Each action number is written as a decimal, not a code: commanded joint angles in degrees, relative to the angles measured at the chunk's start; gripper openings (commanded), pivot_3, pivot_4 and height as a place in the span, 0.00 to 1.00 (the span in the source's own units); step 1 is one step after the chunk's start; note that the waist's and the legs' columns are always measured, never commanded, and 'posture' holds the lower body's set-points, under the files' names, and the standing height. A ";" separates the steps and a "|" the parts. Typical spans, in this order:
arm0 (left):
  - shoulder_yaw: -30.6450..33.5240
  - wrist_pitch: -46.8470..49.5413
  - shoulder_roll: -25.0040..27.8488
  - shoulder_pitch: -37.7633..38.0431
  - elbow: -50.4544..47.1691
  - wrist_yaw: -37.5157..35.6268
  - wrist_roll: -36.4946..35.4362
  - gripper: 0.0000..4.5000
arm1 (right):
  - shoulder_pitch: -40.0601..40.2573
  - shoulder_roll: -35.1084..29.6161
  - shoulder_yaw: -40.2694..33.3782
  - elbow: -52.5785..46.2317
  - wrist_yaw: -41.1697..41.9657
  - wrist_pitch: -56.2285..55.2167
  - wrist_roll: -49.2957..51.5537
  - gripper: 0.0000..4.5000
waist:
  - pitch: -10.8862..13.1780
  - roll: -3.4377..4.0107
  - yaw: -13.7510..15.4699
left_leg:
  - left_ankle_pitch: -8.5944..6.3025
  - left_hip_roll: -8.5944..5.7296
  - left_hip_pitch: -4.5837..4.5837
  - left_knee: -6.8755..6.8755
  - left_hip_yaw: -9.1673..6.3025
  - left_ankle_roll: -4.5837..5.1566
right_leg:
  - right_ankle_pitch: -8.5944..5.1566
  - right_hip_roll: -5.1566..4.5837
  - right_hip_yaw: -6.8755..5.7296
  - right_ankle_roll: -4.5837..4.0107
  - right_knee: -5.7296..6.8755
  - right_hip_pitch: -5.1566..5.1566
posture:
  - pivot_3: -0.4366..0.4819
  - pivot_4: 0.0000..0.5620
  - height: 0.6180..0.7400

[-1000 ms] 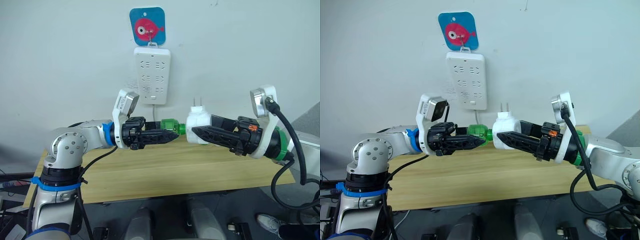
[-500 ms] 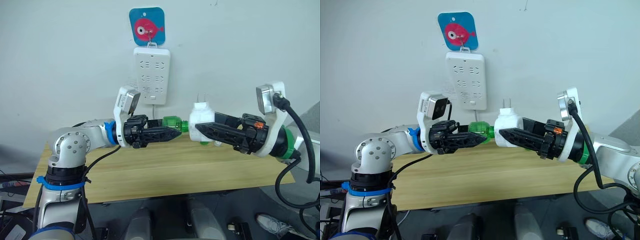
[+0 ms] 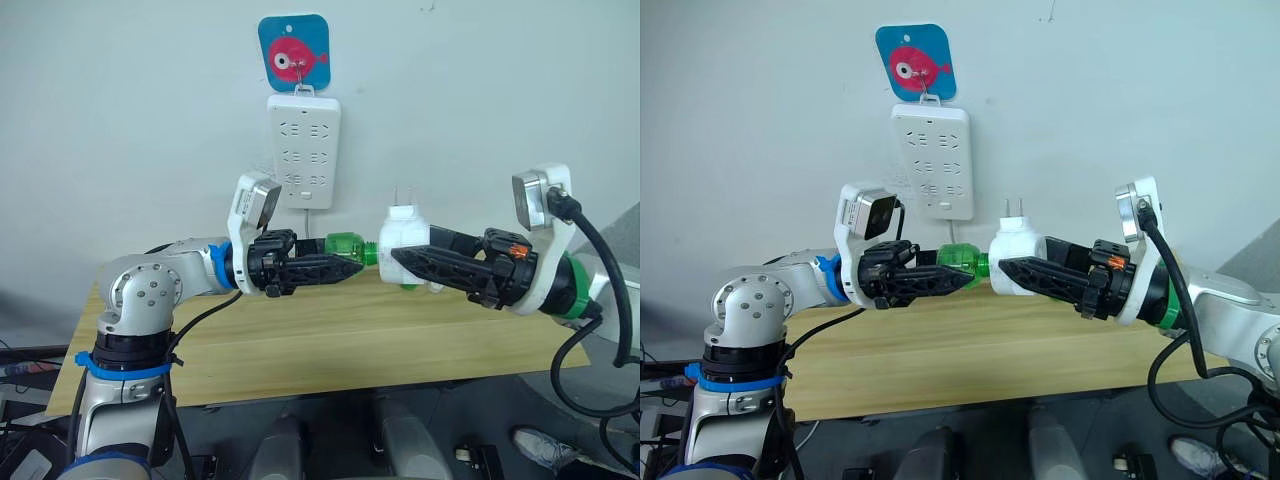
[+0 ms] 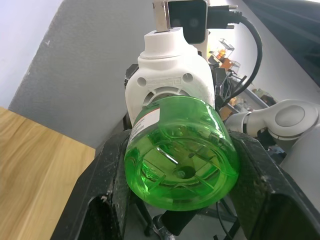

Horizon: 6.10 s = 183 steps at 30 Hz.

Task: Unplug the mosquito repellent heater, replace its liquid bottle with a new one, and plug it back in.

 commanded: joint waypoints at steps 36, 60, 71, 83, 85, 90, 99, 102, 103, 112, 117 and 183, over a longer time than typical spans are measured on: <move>-3.73 0.56 -2.33 -1.07 -2.77 2.25 -1.32 0.51 | -3.21 -3.29 4.11 -3.98 -2.17 0.59 3.30 1.00 | -0.70 0.03 0.04 | -0.01 0.01 0.13 -0.01 0.01 0.02 | 0.00 0.11 0.03 0.00 -0.04 0.12 | 0.30 0.27 0.92; 0.19 4.19 -4.55 -0.71 2.26 9.76 -12.12 0.51 | -0.47 -11.50 2.38 -3.53 3.96 3.17 8.12 1.00 | -0.84 0.03 0.04 | -0.01 0.01 0.16 0.00 0.02 0.02 | 0.00 0.12 0.04 0.01 -0.05 0.17 | 0.30 0.24 0.92; 1.11 3.46 -5.13 -1.10 4.72 10.96 -12.14 0.51 | 4.33 -14.93 -0.99 -8.70 11.40 6.15 -0.66 0.56 | -0.95 0.03 0.07 | -0.01 0.00 0.16 0.00 0.02 0.02 | -0.01 0.12 0.02 0.01 -0.06 0.17 | 0.29 0.23 0.92; -2.03 6.04 1.00 -2.80 6.14 1.48 -9.49 0.51 | 12.75 -15.89 -4.36 -0.33 31.06 -3.87 -44.27 0.00 | -1.62 -0.06 -0.18 | -0.01 0.00 0.44 -0.01 0.34 0.02 | -0.02 0.22 0.09 0.04 -0.08 0.29 | 0.27 0.22 0.92; -2.47 6.19 1.70 -3.17 6.55 -0.04 -8.84 0.51 | 7.72 -13.48 -1.53 2.82 32.26 -5.84 -47.89 0.00 | -1.70 -0.07 -0.31 | -0.02 0.01 0.62 -0.04 0.54 0.02 | -0.02 0.24 0.20 0.03 -0.08 0.37 | 0.27 0.22 0.92; -2.92 6.76 1.94 -3.73 6.83 -1.65 -8.24 0.51 | -2.26 -6.81 6.01 5.42 35.16 -5.96 -52.65 0.00 | -1.72 -0.05 -0.40 | -0.03 0.10 0.66 -0.12 0.58 0.04 | -0.02 0.31 0.16 0.02 -0.06 0.37 | 0.27 0.22 0.92; -1.64 7.14 0.70 -3.96 7.54 0.61 -8.25 0.51 | -6.34 2.45 9.93 0.47 34.68 0.30 -48.51 0.00 | -1.74 -0.04 -0.25 | -0.04 0.04 0.63 -0.08 0.17 0.03 | -0.01 0.14 0.17 0.01 -0.04 0.41 | 0.28 0.23 0.92; -0.64 6.52 -0.41 -4.23 8.50 2.52 -7.96 0.51 | -5.09 3.43 7.92 -2.42 32.62 3.19 -43.03 0.00 | -1.74 -0.04 -0.21 | -0.04 0.03 0.62 -0.08 0.15 0.03 | -0.01 0.09 0.16 0.01 -0.04 0.41 | 0.28 0.23 0.92; -0.45 5.96 -0.90 -4.33 8.74 3.17 -7.42 0.51 | -4.67 3.68 7.07 -3.36 31.53 4.07 -40.67 0.00 | -1.74 -0.04 -0.20 | -0.04 0.04 0.62 -0.08 0.14 0.04 | -0.01 -0.01 0.16 0.00 -0.04 0.41 | 0.28 0.23 0.92; -1.92 1.17 -2.29 -4.75 8.66 3.59 -1.41 0.51 | -2.33 4.02 1.93 -6.43 19.16 6.15 -23.88 0.00 | -1.74 -0.04 -0.25 | -0.04 0.02 0.62 -0.09 0.14 0.04 | 0.00 -0.08 0.14 0.00 -0.03 0.44 | 0.26 0.24 0.92; -4.87 -2.27 -1.06 -4.12 6.96 -0.15 3.44 0.51 | -3.32 4.20 0.87 -4.92 11.90 4.73 -16.84 0.00 | -1.74 -0.04 -0.38 | -0.04 0.02 0.63 -0.09 0.17 0.05 | -0.01 0.16 0.15 0.01 -0.03 0.44 | 0.25 0.25 0.92; -10.36 -5.43 5.93 -1.49 1.30 -17.54 8.91 0.51 | -2.02 0.49 4.21 0.86 0.50 2.11 -10.74 0.00 | -1.73 -0.04 -0.99 | -0.09 0.08 0.63 -0.12 0.36 0.13 | -0.06 0.29 0.18 0.08 -0.14 0.41 | 0.25 0.27 0.92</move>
